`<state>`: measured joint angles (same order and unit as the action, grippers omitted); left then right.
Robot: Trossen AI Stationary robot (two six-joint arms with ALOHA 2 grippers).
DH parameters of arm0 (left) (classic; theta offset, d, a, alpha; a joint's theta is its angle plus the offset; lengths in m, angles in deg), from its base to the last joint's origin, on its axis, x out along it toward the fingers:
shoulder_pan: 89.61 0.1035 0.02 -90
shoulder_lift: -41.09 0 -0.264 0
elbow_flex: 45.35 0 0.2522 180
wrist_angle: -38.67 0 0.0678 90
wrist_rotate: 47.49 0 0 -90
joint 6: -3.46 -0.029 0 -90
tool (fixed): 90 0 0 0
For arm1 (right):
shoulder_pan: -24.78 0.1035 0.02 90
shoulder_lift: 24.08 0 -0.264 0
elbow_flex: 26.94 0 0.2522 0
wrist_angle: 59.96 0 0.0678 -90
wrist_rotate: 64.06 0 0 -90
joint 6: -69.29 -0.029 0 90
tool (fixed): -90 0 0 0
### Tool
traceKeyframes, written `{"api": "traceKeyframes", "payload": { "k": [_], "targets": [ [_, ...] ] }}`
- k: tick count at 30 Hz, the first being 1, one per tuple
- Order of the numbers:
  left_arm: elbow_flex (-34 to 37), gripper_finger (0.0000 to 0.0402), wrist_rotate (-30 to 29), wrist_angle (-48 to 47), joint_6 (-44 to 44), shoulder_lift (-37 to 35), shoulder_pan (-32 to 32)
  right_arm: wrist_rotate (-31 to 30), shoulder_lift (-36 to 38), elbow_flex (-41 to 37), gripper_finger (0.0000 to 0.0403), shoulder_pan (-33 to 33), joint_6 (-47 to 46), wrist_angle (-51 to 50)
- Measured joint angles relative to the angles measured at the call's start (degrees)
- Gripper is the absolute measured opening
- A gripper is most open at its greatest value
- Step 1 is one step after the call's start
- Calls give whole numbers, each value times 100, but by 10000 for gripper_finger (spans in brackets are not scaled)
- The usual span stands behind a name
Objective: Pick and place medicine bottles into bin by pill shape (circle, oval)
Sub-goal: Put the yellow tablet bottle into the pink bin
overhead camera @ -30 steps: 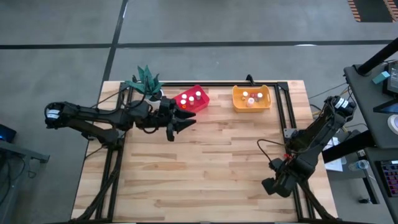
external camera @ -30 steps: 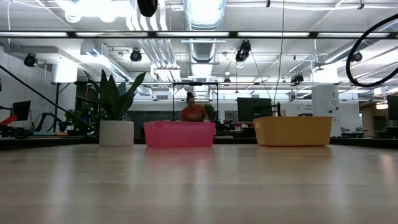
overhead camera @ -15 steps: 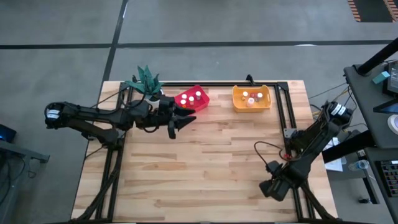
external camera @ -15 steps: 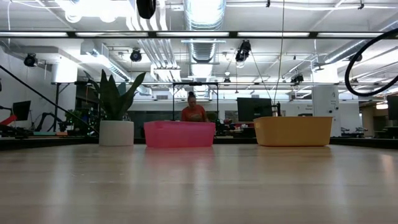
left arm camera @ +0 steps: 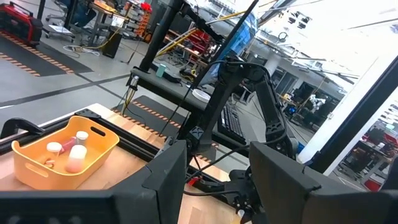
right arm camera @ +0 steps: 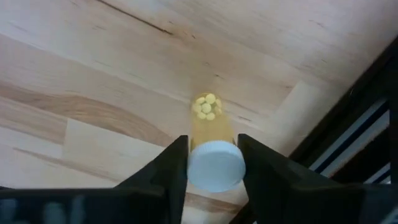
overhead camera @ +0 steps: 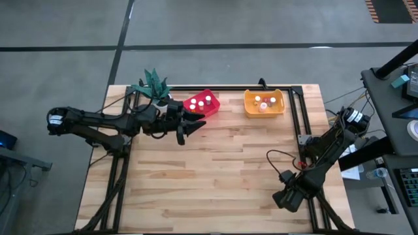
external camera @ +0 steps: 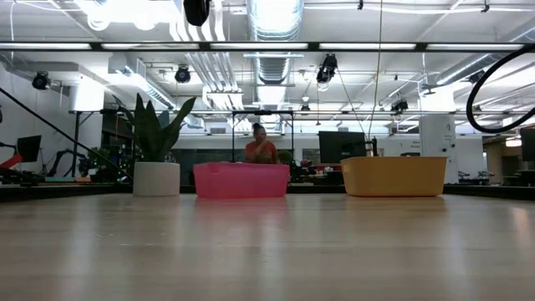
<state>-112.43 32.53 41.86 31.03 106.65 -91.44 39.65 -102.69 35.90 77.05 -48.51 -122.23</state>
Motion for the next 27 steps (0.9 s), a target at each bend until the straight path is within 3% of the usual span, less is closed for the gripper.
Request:
{"api": "traceKeyframes", "payload": {
  "k": [5,15,21,27],
  "targets": [
    [0,160,0,0,0,0,0,0,2,0,104,0,-4,0],
    [0,160,2,2,0,0,0,17,337,217,112,-165,-113,-263],
    [-1,160,56,0,17,-1,-2,-313,511,773,108,-686,287,-932],
    [0,160,96,-52,-118,-108,-4,-664,387,1672,109,-1586,1337,-1831]
  ]
}}
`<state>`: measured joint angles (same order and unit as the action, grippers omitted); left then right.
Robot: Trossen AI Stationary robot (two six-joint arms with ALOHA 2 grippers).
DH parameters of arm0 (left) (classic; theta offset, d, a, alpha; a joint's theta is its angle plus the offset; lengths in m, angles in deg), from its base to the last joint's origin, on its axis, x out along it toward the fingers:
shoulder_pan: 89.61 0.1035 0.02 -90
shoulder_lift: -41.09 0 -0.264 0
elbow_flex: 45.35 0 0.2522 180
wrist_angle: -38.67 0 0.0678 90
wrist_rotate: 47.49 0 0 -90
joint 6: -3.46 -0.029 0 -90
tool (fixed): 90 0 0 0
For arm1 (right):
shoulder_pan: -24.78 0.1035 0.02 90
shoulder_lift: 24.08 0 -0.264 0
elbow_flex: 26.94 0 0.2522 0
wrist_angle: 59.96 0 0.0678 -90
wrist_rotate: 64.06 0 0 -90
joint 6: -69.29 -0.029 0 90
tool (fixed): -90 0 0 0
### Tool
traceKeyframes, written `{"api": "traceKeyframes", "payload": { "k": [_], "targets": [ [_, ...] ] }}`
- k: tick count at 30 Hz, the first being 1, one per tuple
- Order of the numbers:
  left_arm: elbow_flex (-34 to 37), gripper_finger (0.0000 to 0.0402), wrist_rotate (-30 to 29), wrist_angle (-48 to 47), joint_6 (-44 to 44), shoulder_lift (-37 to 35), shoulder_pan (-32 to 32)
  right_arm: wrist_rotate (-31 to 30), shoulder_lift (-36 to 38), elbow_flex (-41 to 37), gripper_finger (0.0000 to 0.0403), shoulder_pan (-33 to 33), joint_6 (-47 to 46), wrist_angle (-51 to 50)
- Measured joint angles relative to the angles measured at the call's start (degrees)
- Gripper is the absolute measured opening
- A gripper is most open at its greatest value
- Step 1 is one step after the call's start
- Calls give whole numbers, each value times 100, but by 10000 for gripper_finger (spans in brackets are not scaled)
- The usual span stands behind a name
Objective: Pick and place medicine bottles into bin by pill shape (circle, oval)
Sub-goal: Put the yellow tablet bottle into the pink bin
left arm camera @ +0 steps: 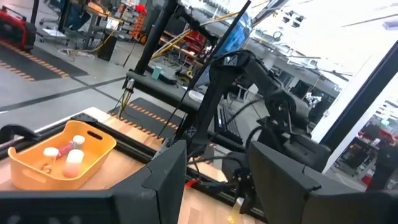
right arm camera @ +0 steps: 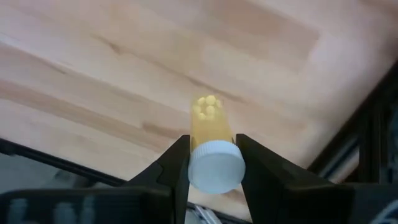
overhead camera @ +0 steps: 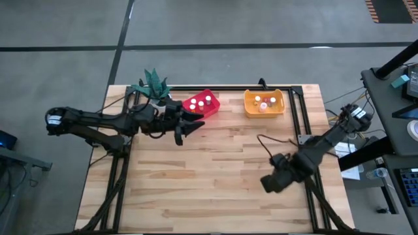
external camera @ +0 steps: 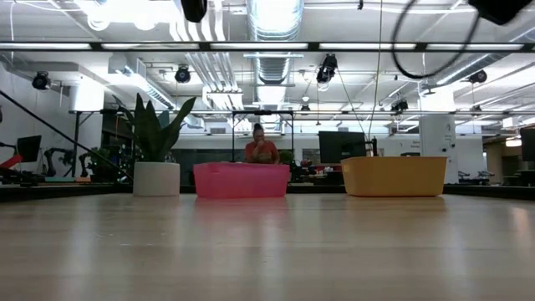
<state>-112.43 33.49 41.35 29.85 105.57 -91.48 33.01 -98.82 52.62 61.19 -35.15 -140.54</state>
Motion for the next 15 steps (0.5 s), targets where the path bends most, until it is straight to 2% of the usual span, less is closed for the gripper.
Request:
{"api": "traceKeyframes", "payload": {
  "k": [5,15],
  "targets": [
    [0,160,123,-300,-4,-227,0,-257,-247,771,109,-807,968,-393],
    [11,160,248,-1092,-24,-851,-44,-377,-1154,2273,109,-2413,3260,-602]
  ]
}}
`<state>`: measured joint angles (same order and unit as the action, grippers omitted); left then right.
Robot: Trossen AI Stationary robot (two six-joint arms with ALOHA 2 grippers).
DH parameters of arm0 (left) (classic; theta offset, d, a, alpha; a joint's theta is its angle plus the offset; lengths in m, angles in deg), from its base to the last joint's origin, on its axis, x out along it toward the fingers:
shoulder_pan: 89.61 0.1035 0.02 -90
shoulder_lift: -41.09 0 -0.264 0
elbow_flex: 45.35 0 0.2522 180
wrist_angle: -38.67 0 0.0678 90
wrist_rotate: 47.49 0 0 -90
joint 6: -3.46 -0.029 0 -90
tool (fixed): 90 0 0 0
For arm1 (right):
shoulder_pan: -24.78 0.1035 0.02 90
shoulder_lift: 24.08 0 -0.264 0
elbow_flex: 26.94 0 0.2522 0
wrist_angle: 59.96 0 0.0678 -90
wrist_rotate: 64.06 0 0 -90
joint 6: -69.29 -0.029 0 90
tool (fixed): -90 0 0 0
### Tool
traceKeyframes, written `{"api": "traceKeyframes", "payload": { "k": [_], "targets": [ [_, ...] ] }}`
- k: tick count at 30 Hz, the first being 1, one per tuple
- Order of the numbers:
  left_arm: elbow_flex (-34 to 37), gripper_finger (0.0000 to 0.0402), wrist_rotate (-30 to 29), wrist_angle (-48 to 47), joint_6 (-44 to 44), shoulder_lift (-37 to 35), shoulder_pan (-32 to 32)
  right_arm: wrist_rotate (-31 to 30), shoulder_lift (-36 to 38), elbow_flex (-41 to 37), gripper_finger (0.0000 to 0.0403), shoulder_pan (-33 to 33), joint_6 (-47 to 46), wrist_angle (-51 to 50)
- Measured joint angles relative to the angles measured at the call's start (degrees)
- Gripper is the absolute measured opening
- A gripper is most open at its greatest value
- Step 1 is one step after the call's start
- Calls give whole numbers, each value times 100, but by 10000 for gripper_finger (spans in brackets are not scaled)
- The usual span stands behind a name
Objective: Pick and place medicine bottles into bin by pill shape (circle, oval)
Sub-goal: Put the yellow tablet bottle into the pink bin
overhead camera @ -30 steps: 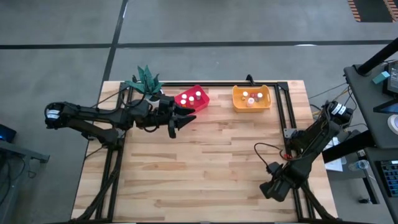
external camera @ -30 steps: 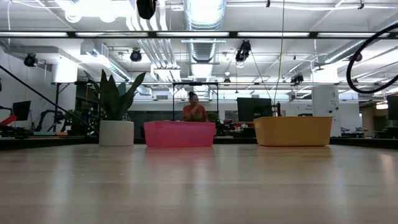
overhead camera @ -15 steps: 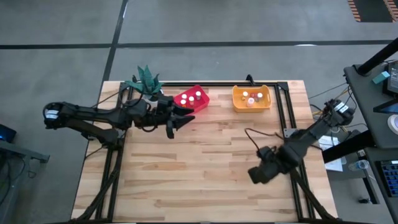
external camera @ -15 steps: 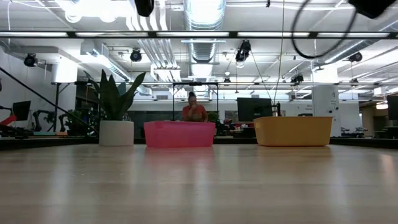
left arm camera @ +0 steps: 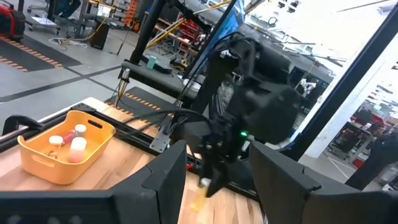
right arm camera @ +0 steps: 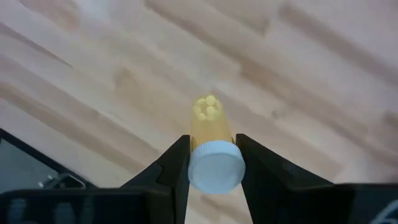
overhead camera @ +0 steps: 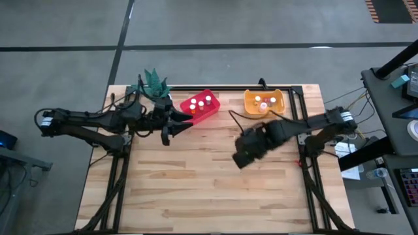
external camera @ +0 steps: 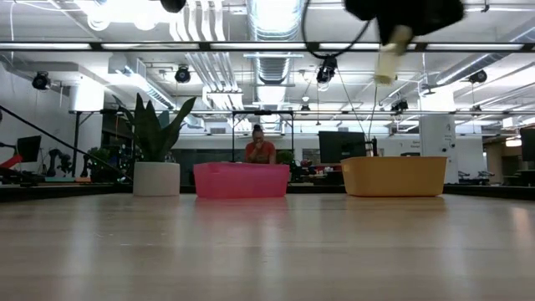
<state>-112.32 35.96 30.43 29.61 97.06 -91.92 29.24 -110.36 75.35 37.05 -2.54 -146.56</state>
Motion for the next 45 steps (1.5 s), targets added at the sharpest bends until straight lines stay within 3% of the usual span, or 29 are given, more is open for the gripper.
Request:
{"api": "traceKeyframes", "payload": {
  "k": [10,15,22,33,45],
  "targets": [
    [11,160,24,-221,-4,-313,0,32,-1274,2281,109,-1282,2130,-697],
    [15,160,26,-229,-6,-380,2,392,-1891,3399,109,-1916,3044,-1053],
    [15,160,-40,-219,-140,-388,4,591,-2499,4437,109,-2714,3982,-1315],
    [20,160,-707,-206,-153,-346,9,626,-2965,4628,109,-3555,4708,-1106],
    [20,160,-1093,-221,-148,-288,9,1035,-3349,4618,109,-4138,4722,-252]
  ]
}}
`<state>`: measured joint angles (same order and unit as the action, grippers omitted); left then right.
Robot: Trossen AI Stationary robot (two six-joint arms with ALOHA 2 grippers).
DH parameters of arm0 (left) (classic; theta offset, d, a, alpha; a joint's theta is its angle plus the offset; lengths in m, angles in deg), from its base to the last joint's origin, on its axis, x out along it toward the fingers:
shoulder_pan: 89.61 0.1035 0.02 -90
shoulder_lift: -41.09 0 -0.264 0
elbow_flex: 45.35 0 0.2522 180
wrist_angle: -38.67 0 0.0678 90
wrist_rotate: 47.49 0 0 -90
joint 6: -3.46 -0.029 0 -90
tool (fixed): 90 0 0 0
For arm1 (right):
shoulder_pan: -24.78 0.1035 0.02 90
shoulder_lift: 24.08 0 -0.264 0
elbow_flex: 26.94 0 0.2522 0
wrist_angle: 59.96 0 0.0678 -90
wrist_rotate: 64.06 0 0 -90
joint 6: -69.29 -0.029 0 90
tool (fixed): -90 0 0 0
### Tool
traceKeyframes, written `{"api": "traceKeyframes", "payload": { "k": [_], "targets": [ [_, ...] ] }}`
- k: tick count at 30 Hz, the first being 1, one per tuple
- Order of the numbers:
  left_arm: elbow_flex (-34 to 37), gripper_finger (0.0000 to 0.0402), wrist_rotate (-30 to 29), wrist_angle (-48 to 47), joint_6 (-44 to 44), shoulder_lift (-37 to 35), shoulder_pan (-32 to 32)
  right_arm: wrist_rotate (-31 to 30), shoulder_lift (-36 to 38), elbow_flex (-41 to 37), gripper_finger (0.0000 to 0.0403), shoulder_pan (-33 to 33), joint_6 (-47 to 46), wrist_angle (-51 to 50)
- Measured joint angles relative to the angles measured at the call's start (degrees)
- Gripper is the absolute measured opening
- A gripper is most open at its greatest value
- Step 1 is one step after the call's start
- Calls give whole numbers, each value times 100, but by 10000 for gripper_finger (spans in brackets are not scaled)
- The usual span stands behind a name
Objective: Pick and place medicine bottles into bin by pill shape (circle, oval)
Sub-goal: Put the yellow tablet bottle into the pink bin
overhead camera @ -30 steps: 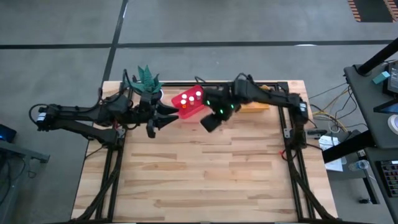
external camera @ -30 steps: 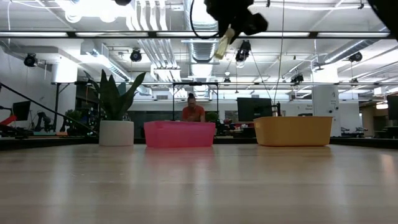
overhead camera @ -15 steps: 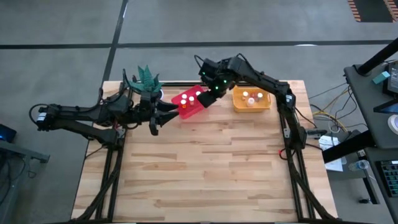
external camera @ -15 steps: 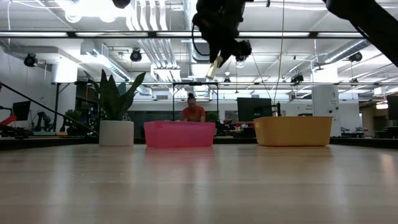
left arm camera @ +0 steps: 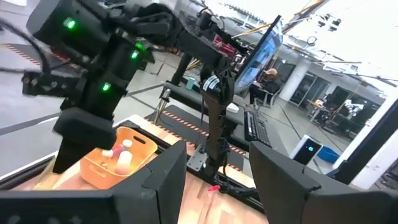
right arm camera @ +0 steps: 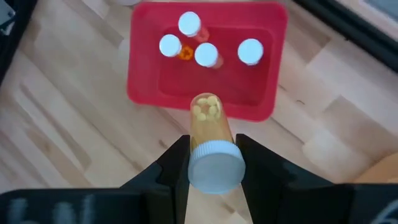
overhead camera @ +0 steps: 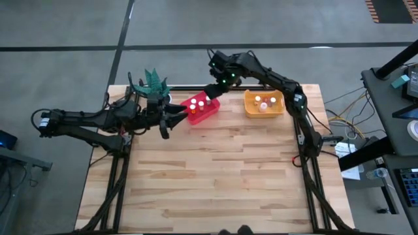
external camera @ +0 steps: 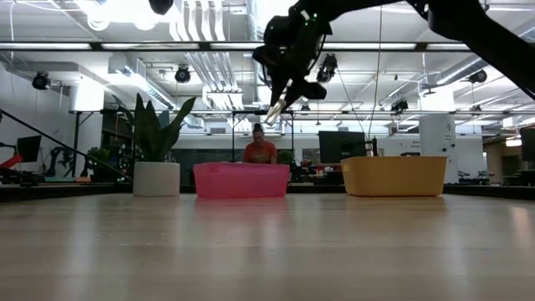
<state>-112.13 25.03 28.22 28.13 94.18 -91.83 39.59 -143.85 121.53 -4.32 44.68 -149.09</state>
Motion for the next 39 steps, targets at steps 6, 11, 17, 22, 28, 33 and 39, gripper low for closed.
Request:
{"api": "traceKeyframes", "payload": {
  "k": [6,11,17,22,28,33,39],
  "targets": [
    [0,160,-106,18,8,19,0,138,-366,0,109,-59,-202,238],
    [0,160,-106,13,39,18,0,138,-613,0,109,-57,-243,396],
    [0,160,-106,13,41,17,0,133,-883,-2,109,-68,-239,423],
    [0,160,-111,13,41,17,0,61,-992,-2,109,-68,-218,531],
    [0,160,-139,11,39,17,0,-23,-1088,-2,109,-68,-176,587],
    [0,160,-264,10,39,17,0,-26,-1232,-2,109,-68,-174,591],
    [0,160,-277,7,37,17,0,-327,-1333,-3,109,-68,-126,592]
  ]
}}
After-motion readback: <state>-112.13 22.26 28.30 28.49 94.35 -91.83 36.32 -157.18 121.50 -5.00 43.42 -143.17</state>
